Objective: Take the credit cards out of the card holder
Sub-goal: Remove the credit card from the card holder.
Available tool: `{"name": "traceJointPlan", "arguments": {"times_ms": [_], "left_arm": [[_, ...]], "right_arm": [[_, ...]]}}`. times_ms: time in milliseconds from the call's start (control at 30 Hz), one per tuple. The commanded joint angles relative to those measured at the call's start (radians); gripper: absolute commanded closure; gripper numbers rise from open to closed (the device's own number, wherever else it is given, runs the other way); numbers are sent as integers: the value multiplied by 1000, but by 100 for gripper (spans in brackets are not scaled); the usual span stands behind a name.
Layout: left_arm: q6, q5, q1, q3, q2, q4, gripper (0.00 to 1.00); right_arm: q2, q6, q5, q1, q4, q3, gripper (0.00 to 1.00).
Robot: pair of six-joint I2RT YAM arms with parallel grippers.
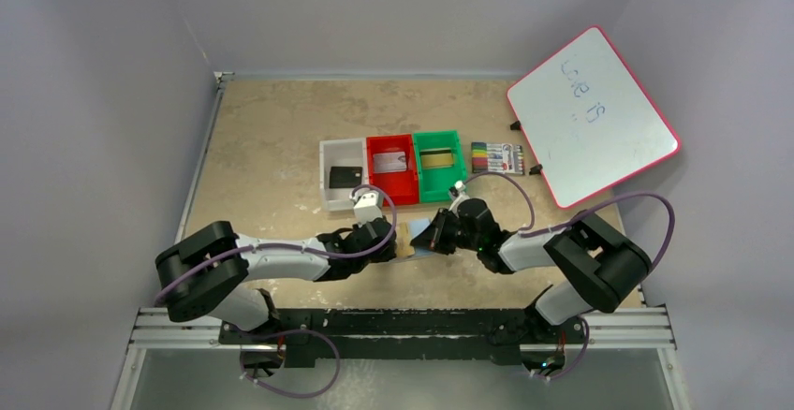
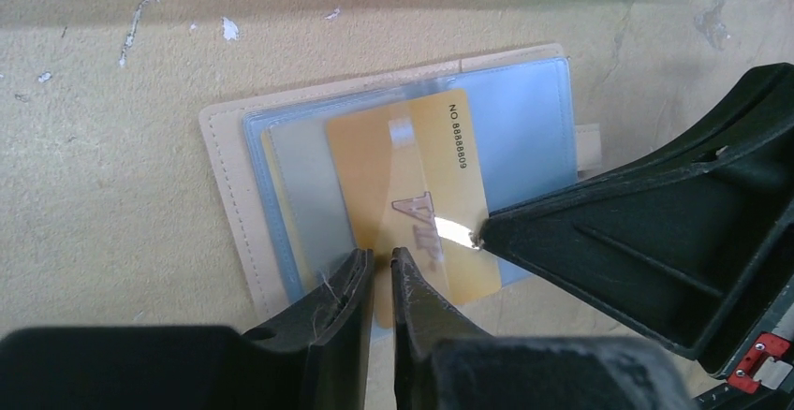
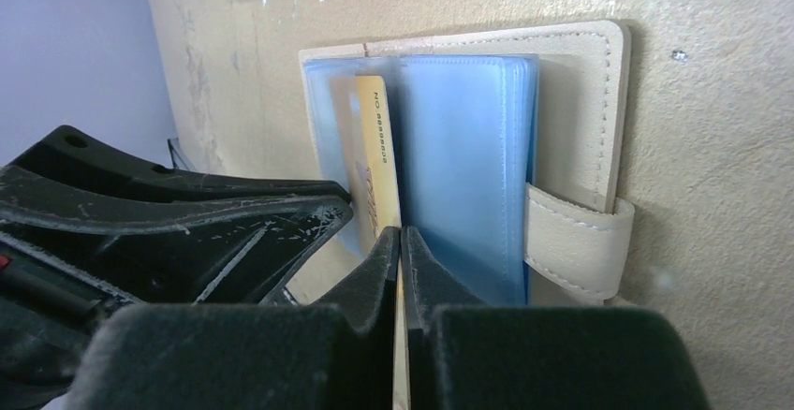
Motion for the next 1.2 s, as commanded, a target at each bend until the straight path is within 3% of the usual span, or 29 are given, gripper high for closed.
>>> {"name": "traceJointPlan", "arguments": {"times_ms": [0, 133, 233, 567, 633, 967, 1167], "left_arm": [[-21, 22, -5, -25, 13, 20, 89], [-26, 31, -9, -40, 13, 32, 92], [-28, 29, -11, -47, 12, 32, 93], [-15, 8, -11, -41, -2, -4, 96], [-11, -3, -11, -41, -8, -21, 96], [-9, -44, -11, -40, -55, -65, 96], [11, -65, -11, -17, -124, -55, 85]], "right_arm": [[10, 13, -46, -5, 86, 4, 95], [45, 29, -67, -5, 143, 4, 81], [71, 33, -84, -5, 166, 15, 80], [27, 3, -40, -7, 114, 22, 91], [6, -15, -29, -14, 74, 25, 100], [-179, -96, 87, -41, -152, 26, 100], [-366, -186, 124, -42, -219, 17, 100]]}}
